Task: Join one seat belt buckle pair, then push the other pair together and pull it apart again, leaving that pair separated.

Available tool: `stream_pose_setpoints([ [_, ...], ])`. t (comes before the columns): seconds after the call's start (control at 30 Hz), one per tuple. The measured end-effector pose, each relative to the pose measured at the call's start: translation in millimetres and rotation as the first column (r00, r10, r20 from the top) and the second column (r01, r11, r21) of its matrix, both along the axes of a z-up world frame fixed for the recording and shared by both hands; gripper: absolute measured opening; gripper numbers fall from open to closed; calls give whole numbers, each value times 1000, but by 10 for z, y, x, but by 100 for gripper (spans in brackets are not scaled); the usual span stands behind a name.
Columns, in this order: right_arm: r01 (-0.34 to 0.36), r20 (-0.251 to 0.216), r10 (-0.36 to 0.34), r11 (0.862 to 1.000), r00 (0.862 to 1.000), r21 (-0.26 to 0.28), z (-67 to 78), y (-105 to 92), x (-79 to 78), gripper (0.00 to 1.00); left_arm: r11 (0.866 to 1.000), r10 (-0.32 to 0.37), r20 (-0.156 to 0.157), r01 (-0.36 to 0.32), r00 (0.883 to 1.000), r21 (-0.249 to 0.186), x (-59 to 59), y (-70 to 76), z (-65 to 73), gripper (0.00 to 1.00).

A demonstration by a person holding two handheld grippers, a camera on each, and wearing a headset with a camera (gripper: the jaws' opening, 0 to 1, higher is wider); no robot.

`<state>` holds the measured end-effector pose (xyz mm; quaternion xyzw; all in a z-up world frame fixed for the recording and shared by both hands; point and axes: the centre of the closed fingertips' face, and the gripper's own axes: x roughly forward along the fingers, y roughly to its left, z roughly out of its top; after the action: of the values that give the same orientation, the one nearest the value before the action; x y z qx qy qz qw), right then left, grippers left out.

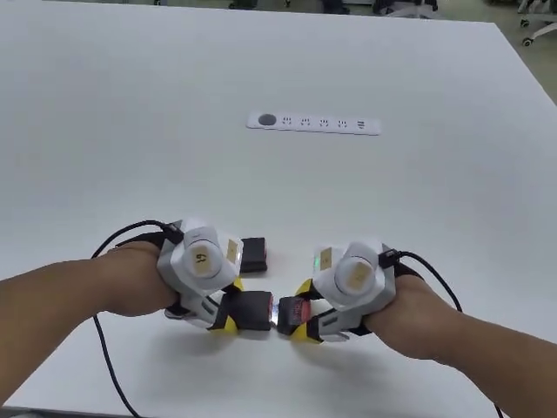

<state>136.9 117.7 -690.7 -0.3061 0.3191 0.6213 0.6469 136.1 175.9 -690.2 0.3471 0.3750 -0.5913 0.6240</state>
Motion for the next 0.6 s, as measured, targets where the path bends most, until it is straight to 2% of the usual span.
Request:
stream_pose_setpoints([
  [0.1, -15, 5, 15, 1000, 1000, -17, -3, 5, -6, 30, 1000, 4, 0, -4, 1000, 4, 2, 2, 2, 31],
  [0.6, 1, 7, -1, 1000, 1000, -25, 2, -4, -2, 32, 1000, 12, -3, -12, 1000, 21, 15, 7, -9, 33],
])
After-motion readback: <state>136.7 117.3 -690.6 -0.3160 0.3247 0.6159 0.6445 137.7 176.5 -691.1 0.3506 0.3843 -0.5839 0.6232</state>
